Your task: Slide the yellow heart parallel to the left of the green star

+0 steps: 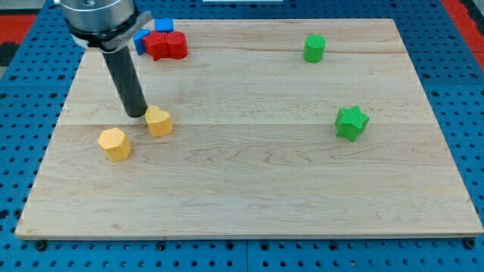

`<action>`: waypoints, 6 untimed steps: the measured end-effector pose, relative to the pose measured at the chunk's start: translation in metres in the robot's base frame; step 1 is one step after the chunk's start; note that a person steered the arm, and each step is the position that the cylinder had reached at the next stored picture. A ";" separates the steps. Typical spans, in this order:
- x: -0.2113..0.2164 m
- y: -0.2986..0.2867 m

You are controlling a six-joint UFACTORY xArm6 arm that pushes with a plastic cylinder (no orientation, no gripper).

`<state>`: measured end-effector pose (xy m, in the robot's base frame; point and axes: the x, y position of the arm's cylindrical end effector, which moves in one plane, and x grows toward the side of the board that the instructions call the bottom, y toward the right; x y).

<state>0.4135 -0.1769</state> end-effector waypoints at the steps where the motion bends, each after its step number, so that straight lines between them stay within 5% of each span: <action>1: -0.033 -0.018; 2: -0.028 -0.017; 3: 0.025 0.004; 5: 0.025 0.103; 6: 0.025 0.106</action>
